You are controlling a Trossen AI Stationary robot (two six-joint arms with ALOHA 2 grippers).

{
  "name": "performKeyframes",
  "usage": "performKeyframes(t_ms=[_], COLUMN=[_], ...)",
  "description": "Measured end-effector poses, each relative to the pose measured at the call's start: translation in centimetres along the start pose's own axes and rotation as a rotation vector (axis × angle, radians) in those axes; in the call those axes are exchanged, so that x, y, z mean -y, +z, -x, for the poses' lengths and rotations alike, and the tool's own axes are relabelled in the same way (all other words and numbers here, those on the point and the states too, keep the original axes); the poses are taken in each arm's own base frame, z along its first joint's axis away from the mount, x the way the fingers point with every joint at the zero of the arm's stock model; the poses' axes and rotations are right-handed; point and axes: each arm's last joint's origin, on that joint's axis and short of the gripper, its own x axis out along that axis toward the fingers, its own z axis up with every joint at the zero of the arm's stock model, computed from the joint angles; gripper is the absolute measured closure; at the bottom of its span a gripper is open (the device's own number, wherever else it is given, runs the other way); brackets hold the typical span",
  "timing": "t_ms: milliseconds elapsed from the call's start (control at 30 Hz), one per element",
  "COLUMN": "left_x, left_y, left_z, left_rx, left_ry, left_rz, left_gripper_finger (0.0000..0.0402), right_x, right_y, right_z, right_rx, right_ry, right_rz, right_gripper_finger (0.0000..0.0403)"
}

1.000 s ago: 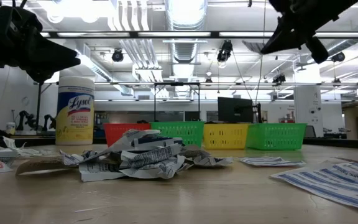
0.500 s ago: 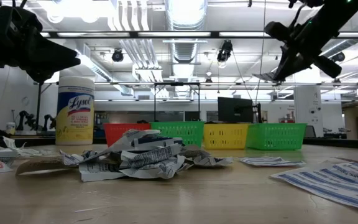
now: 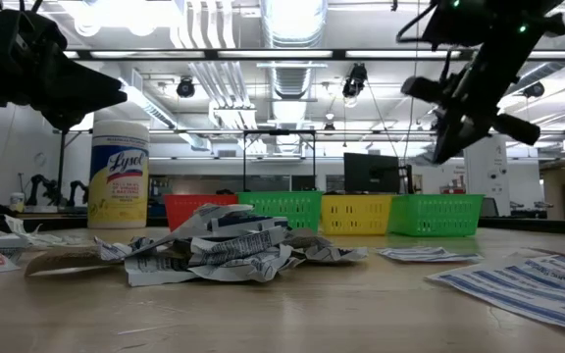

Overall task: Pick & Place First Aid Supplies
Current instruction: Put the blue bandage into the right green basket

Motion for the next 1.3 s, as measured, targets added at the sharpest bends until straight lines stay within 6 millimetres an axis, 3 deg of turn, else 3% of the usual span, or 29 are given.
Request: performKeyframes(t_ms=[833,1300], left_x=[0.0,0.0], left_y=[0.0,0.0], left_z=[0.0,0.0], left_rx=[0.0,0.0], left_ry=[0.0,0.0], left_rz=[-0.001,-0.001], left_gripper_finger=[0.0271,0.0271], right_x=[0.4,0.2], right_y=[1.7,1.5], right_z=[-5.7,-6.5], right_rx=[-0.201,-0.219], right_ry=[-0.139,-0.135], right_rz=[0.015,0.066], right_gripper_finger=[0.0394,0.0394])
